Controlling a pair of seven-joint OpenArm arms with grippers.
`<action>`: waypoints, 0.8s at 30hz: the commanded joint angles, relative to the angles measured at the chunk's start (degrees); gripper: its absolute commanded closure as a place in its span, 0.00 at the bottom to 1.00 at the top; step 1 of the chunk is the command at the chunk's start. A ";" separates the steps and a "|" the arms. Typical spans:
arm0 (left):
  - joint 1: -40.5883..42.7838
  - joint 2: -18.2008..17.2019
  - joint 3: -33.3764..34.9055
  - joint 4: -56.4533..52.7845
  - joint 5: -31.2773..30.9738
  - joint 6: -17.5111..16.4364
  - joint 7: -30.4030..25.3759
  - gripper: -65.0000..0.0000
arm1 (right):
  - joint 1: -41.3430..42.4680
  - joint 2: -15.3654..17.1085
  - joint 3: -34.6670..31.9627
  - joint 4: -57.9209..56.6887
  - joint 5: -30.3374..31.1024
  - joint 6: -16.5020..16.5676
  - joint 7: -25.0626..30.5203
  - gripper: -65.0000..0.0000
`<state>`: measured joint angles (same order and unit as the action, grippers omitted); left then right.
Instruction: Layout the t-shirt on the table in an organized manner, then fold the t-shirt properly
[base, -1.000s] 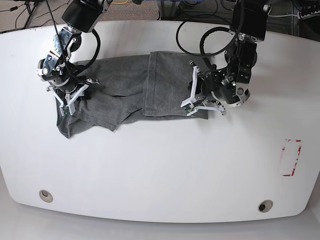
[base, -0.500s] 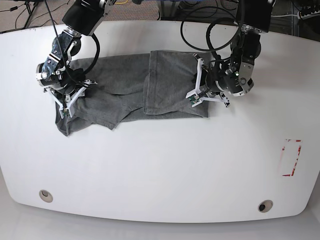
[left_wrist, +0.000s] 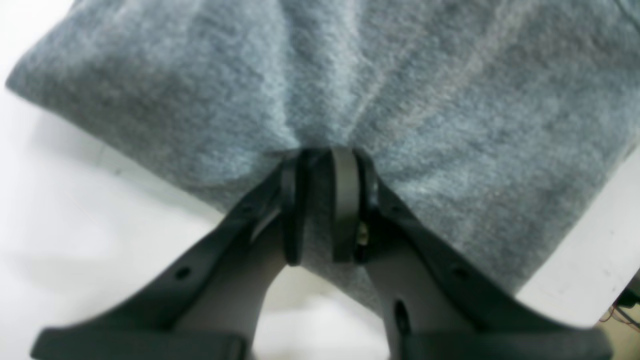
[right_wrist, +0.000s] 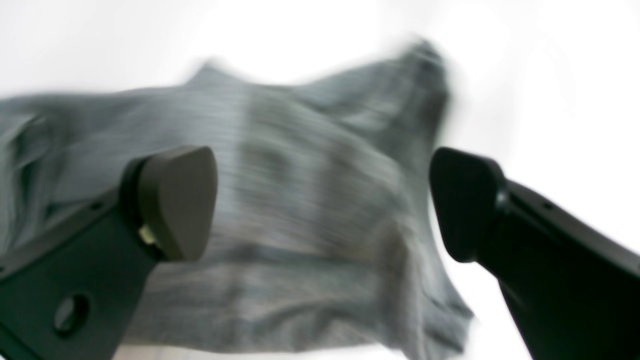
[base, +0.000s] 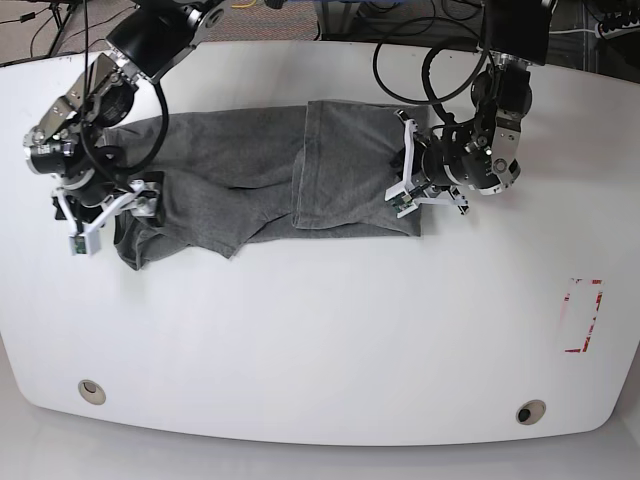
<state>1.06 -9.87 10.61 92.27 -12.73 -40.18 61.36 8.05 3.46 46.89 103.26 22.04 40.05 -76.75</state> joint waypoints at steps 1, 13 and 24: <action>-0.58 -0.37 -0.11 -1.15 3.46 0.18 2.86 0.89 | 1.22 2.47 2.64 -2.82 2.88 -0.05 0.31 0.00; -2.69 -0.37 0.07 -3.08 3.46 0.18 2.77 0.89 | 1.92 14.16 3.52 -24.71 14.05 -0.05 5.15 0.00; -3.57 -0.37 0.25 -2.99 3.46 0.18 2.94 0.89 | 0.34 18.03 3.17 -35.35 15.28 -0.05 9.19 0.00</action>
<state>-2.24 -9.76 10.87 89.45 -12.27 -40.36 61.34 8.03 20.16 50.13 67.31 36.05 39.64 -68.97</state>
